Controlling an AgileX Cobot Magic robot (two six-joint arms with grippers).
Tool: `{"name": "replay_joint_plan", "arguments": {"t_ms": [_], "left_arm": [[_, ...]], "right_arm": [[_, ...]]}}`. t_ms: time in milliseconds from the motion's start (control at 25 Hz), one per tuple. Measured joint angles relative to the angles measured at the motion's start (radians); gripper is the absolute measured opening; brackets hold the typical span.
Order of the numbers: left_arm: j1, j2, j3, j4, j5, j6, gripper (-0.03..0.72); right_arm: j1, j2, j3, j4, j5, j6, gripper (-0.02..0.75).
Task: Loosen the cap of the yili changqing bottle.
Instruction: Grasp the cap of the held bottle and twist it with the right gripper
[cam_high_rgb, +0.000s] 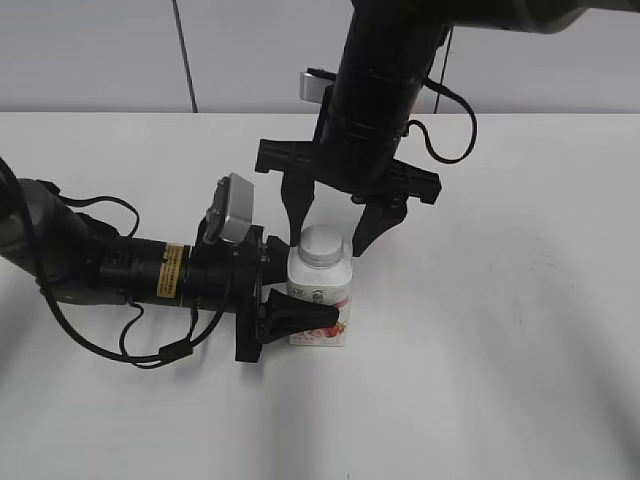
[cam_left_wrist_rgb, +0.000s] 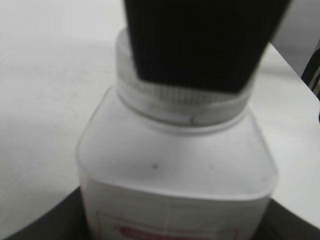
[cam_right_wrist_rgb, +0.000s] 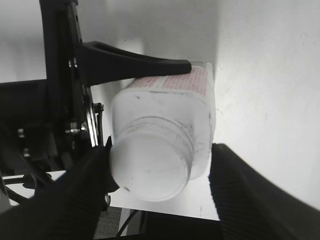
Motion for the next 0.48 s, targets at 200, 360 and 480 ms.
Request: {"name": "replay_joint_plan", "arguments": {"t_ms": [200,360,480], "left_arm": [[0.0,0.0,0.0,-0.001,0.0,0.0,0.413],[0.0,0.0,0.0,-0.001,0.0,0.0,0.413],[0.0,0.0,0.0,-0.002,0.001,0.0,0.413]], "right_arm": [[0.009,0.015,0.0,0.002,-0.001,0.0,0.5],[0.02,0.018,0.0,-0.001,0.001,0.0,0.5],[0.02,0.018,0.0,-0.008,0.001,0.0,0.483]]}}
